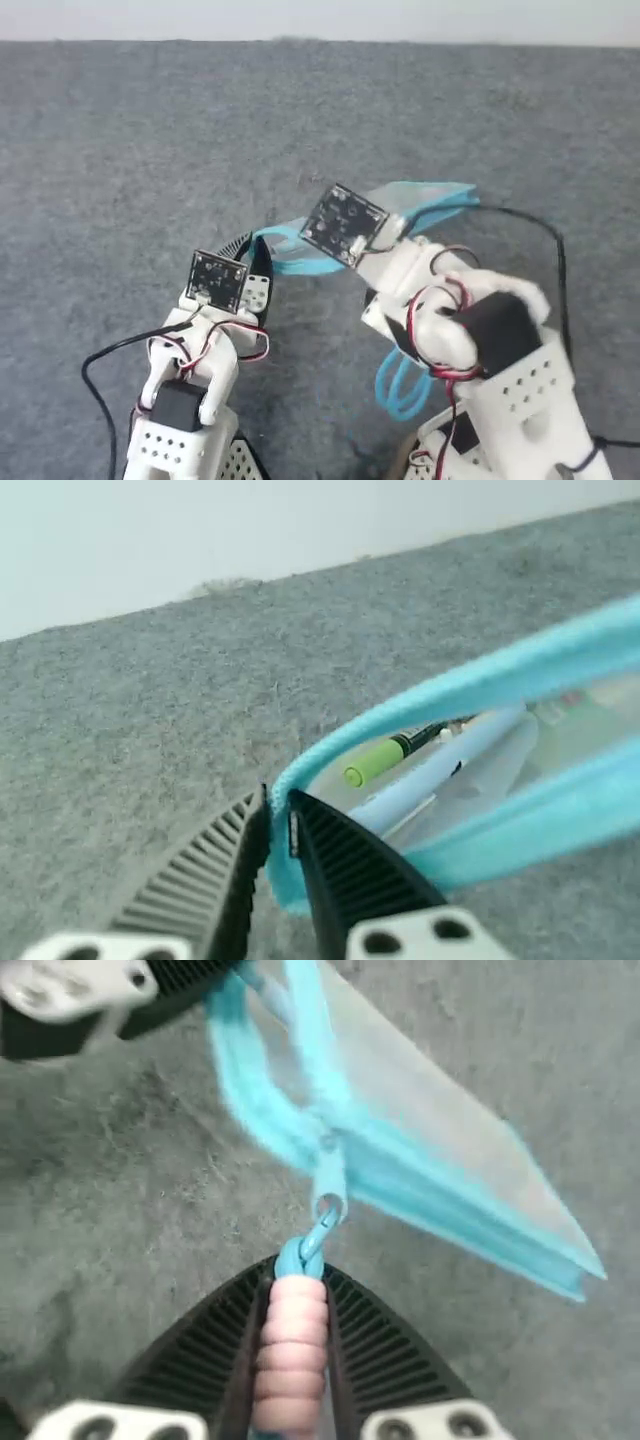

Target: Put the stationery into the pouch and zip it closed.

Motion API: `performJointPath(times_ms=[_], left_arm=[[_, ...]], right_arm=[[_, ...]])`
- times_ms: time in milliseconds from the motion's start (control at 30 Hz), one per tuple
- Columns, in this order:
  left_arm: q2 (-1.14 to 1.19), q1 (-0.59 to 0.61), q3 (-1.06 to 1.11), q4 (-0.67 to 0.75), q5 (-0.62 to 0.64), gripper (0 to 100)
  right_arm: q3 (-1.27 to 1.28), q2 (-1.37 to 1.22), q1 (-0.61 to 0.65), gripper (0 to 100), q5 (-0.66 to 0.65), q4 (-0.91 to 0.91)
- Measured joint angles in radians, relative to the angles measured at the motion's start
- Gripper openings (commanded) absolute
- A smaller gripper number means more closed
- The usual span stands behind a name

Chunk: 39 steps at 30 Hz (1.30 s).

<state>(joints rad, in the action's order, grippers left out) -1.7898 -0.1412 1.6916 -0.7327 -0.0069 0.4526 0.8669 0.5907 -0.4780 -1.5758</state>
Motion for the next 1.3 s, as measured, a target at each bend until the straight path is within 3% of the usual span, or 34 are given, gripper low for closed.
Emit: performJointPath(times_ms=[167,433,600,833,967,1033,1133,1300], left_arm=[[0.0,0.002,0.0,-0.014,0.0,1],[-0.002,-0.034,0.0,-0.014,0.0,1],[-0.002,-0.035,0.0,-0.014,0.0,1],[-0.002,-0.037,0.0,-0.014,0.0,1],[-0.002,-0.037,0.0,-0.014,0.0,1],[-0.002,-0.038,0.0,-0.014,0.0,1],[-0.002,-0.038,0.0,-0.014,0.0,1],[-0.002,-0.038,0.0,-0.014,0.0,1]], right_arm=[[0.288,0.135,0.0,0.6,0.069,0.173],[0.512,0.279,0.008,0.6,0.129,0.316],[0.514,0.368,0.1,1.8,0.155,0.321],[0.374,0.427,0.19,26.5,0.098,0.166],[0.324,0.47,0.374,27.0,0.069,0.089],[0.322,0.474,0.404,27.0,0.031,0.074],[0.322,0.468,0.304,27.0,-0.017,0.075],[0.4,0.404,-0.026,27.0,-0.153,0.181]])
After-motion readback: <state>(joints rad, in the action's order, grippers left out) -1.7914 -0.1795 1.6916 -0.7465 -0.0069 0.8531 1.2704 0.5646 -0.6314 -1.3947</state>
